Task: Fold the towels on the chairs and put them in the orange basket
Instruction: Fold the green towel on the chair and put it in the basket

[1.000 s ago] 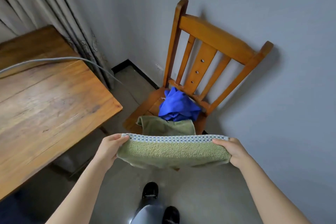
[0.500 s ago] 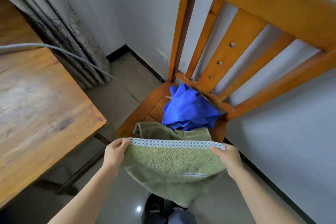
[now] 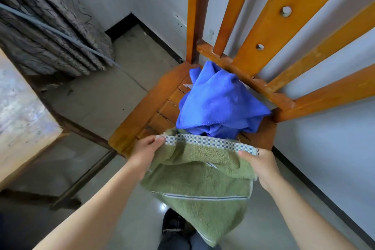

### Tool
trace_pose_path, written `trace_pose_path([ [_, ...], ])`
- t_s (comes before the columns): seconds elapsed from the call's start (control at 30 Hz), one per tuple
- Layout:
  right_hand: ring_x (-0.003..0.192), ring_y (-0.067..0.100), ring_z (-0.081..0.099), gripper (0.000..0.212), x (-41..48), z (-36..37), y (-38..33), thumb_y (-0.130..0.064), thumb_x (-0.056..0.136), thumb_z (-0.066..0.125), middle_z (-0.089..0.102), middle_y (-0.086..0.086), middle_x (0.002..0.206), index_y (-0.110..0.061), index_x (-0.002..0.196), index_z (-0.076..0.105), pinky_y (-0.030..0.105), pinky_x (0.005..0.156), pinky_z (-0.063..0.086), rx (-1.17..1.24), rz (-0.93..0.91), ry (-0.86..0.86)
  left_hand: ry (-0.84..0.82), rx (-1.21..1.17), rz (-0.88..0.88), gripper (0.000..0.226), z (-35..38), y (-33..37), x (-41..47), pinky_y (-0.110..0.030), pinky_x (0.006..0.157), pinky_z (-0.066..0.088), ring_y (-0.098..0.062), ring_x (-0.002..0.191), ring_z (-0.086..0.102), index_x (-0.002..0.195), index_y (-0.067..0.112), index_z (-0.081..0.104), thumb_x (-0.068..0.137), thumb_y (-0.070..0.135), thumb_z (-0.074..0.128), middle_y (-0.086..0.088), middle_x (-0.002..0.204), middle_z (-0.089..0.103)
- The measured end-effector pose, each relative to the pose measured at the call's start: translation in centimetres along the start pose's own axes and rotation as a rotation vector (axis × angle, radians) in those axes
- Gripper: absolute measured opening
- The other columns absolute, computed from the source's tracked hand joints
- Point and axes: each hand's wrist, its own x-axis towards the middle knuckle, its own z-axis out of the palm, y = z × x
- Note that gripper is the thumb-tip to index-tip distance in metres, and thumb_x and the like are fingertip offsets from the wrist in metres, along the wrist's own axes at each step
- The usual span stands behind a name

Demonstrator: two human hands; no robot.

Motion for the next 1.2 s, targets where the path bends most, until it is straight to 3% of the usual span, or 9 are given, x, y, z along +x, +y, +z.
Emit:
trace_pose_path([
  [0.07, 0.080, 0.030, 0.064, 0.005, -1.6, -1.2, 0.5, -0.010, 0.078, 0.072, 0.072, 0.014, 0.087, -0.013, 0.077, 0.068, 0.039, 0.074, 0.050, 0.064, 0.042, -0.026, 0.028, -0.026, -0.030, 0.017, -0.9, -1.1, -1.6, -0.043, 0.086, 0.053, -0.030, 0.085, 0.068, 0.077, 0.018, 0.073, 0.087, 0.023, 0.062, -0.011, 0.088, 0.074],
  [0.17, 0.054, 0.019, 0.055, 0.005, -3.9, -3.4, 2.3, -0.009, 0.080, 0.070, 0.066, 0.004, 0.061, -0.004, 0.082, 0.068, 0.019, 0.046, 0.036, 0.027, 0.138, -0.065, 0.030, -0.027, -0.056, 0.020, -2.6, -3.5, -4.2, -0.035, 0.074, 0.049, -0.026, 0.071, 0.064, 0.072, 0.011, 0.072, 0.088, 0.013, 0.060, -0.011, 0.076, 0.072],
  [0.33, 0.049, 0.014, 0.036, 0.009, -6.2, -3.7, 5.5, -0.006, 0.085, 0.064, 0.054, 0.003, 0.062, -0.007, 0.076, 0.065, 0.019, 0.040, 0.029, -0.193, 0.225, -0.139, 0.184, 0.408, 0.095, 0.036, -4.9, -8.1, -5.9, -0.022, 0.047, 0.020, -0.016, 0.054, 0.032, 0.055, 0.009, 0.045, 0.088, 0.007, 0.059, 0.004, 0.049, 0.037],
  [0.5, 0.069, 0.023, 0.055, 0.009, -5.9, -1.8, 5.6, -0.014, 0.084, 0.065, 0.065, 0.012, 0.084, -0.010, 0.076, 0.067, 0.029, 0.058, 0.037, -0.427, 0.030, 0.011, 0.229, 0.325, 0.066, 0.029, -4.2, -8.1, -5.6, -0.031, 0.056, 0.023, -0.017, 0.061, 0.036, 0.065, 0.005, 0.047, 0.089, 0.016, 0.059, -0.011, 0.064, 0.038],
  [0.67, 0.084, 0.017, 0.053, 0.026, -6.8, -3.2, 4.4, -0.016, 0.083, 0.065, 0.048, 0.000, 0.096, -0.021, 0.060, 0.054, 0.027, 0.061, 0.030, -0.600, -0.060, -0.030, 0.194, 0.093, -0.101, 0.017, -4.7, -7.0, -5.0, -0.034, 0.072, 0.039, -0.026, 0.075, 0.057, 0.074, 0.008, 0.063, 0.084, 0.021, 0.064, -0.017, 0.077, 0.062],
  [0.83, 0.050, 0.000, 0.046, 0.025, -9.1, -6.5, 1.3, -0.006, 0.079, 0.069, 0.056, -0.007, 0.057, -0.017, 0.057, 0.062, 0.012, 0.048, 0.030, -0.309, -0.091, -0.252, 0.178, -0.086, -0.002, 0.016, -5.4, -3.6, -8.2, -0.032, 0.068, 0.048, -0.021, 0.071, 0.061, 0.077, 0.010, 0.069, 0.088, 0.011, 0.058, -0.008, 0.077, 0.070],
  [0.93, 0.054, 0.000, 0.059, 0.028, -8.4, -7.0, -0.3, -0.033, 0.058, 0.085, 0.069, -0.005, 0.063, -0.009, 0.063, 0.071, 0.007, 0.052, 0.042, 0.048, 0.050, -0.336, 0.217, -0.207, 0.036, 0.013, -5.4, -2.1, -8.9, -0.023, 0.055, 0.054, -0.013, 0.063, 0.064, 0.080, 0.011, 0.068, 0.087, 0.012, 0.057, -0.001, 0.071, 0.071],
  [1.03, 0.055, -0.002, 0.061, 0.005, -5.1, -4.7, 0.3, -0.009, 0.076, 0.074, 0.068, -0.010, 0.058, -0.011, 0.074, 0.069, 0.010, 0.053, 0.046, 0.078, 0.033, -0.085, 0.322, -0.205, -0.034, 0.009, -3.8, -2.3, -6.3, -0.032, 0.070, 0.053, -0.021, 0.076, 0.062, 0.093, 0.010, 0.065, 0.088, 0.014, 0.060, -0.008, 0.090, 0.067],
  [1.2, 0.077, 0.020, 0.050, 0.030, -0.6, -0.8, 0.5, -0.013, 0.078, 0.070, 0.053, 0.006, 0.084, 0.013, 0.072, 0.057, 0.026, 0.064, 0.031, -0.328, -0.189, 0.141, 0.486, -0.063, -0.190, 0.025, -1.7, -4.9, -1.3, -0.038, 0.092, 0.048, -0.032, 0.100, 0.061, 0.110, 0.007, 0.064, 0.086, 0.016, 0.064, -0.013, 0.113, 0.063],
])
